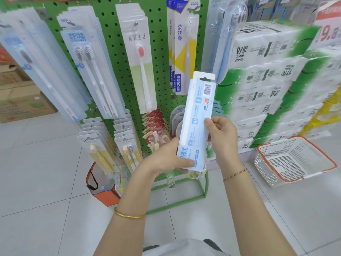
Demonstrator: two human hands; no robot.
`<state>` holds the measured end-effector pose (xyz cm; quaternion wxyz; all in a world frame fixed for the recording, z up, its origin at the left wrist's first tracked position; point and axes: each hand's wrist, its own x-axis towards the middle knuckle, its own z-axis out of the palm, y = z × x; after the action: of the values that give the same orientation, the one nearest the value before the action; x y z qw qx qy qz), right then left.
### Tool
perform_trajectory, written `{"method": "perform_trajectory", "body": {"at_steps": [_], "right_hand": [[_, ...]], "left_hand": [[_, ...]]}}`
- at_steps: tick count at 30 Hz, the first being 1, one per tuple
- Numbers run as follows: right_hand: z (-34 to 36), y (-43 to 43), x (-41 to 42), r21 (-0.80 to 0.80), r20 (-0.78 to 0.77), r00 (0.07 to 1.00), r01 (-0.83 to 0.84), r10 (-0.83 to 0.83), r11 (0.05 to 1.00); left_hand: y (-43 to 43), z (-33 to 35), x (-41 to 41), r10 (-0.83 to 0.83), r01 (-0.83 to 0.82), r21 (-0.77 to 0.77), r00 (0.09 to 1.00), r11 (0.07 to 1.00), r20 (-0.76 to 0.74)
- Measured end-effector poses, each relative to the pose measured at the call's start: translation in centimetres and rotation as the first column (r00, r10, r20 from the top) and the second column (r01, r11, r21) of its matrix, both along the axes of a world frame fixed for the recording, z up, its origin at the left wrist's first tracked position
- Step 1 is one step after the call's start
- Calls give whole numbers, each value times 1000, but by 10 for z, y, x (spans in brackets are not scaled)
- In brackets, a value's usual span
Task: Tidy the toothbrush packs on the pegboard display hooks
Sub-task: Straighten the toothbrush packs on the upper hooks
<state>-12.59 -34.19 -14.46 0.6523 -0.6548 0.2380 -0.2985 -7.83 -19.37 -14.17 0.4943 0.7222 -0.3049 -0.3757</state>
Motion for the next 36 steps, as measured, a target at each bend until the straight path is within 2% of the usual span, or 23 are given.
{"method": "perform_trajectory", "body": {"at_steps": [3, 6, 8, 12, 18, 21, 24, 27, 30, 33, 36], "right_hand": [[5, 1, -2, 21, 31, 999, -39, 38, 999], [10, 5, -5, 113, 109, 975, -203, 191, 973], [11, 8, -6, 220, 191, 928, -357, 319, 908], [8, 14, -1, 364, 334, 793, -607, 509, 707], [15, 39, 16, 317, 439, 614, -789, 656, 526], [24, 53, 25, 235, 395, 563, -826, 726, 513], [33, 70, 36, 211, 300, 635, -772, 712, 600], [46, 89, 48, 69, 132, 770, -636, 625, 769], [64, 115, 60, -186, -41, 889, -454, 455, 871], [80, 142, 67, -339, -6, 966, -246, 259, 908], [86, 162, 78, -465, 4, 992, -111, 128, 878]], "left_hand": [[5, -3, -3, 62, -63, -15, 998, 998, -23], [14, -5, -2, 94, -95, -18, 995, 995, -16], [22, -4, -2, 69, -70, -29, 997, 997, -17], [41, -2, 0, 14, -16, -34, 998, 999, -55], [69, 13, 14, -103, 100, -40, 991, 994, -85], [82, 22, 23, -104, 104, -4, 990, 995, -91], [96, 35, 32, 0, 2, 60, 999, 998, -35], [113, 63, 42, 173, -181, 50, 976, 982, 129], [130, 93, 52, 404, -372, -168, 882, 913, 243], [138, 120, 56, 547, -436, -397, 805, 808, 229], [138, 134, 62, 596, -442, -460, 755, 770, 273]]}}
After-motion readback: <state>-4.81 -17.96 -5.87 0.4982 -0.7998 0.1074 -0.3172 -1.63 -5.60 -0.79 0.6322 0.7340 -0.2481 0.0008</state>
